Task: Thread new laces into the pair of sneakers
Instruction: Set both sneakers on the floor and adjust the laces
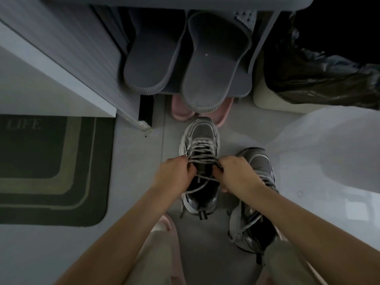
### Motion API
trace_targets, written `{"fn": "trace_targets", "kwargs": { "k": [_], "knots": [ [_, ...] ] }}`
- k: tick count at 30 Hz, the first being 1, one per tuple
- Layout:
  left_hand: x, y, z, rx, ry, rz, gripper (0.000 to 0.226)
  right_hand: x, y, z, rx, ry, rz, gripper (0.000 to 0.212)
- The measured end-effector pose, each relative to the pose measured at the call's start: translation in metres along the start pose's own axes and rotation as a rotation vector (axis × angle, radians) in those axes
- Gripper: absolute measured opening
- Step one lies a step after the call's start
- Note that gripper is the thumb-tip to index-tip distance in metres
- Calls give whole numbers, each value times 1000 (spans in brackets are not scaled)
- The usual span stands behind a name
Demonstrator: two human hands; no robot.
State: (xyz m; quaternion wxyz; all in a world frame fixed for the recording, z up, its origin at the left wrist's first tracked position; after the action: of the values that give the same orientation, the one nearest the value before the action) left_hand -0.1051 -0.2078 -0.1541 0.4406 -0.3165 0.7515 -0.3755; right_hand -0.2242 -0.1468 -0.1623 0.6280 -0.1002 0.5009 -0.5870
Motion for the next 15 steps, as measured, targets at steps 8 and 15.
{"fn": "trace_targets", "kwargs": {
  "k": [8, 15],
  "knots": [
    [-59, 46, 41, -109, -53, 385, 45, -46, 5, -2, -256, -36, 182, 29],
    [-64, 3, 41, -333, -132, 80, 31, -68, -2, -9, -239, -40, 208, 20]
  ]
}}
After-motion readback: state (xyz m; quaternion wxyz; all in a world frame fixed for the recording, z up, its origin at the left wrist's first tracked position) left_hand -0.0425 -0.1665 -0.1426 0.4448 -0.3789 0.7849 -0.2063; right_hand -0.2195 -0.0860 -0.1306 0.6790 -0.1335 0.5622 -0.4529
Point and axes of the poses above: each hand's wrist, its own x-axis towards the middle knuckle, its own y-axis out of the palm, z = x × y, the point moved 10 cm from there along x, towards the middle knuckle, and after that the axes turned 6 degrees about -z, right-handed, at the moved point
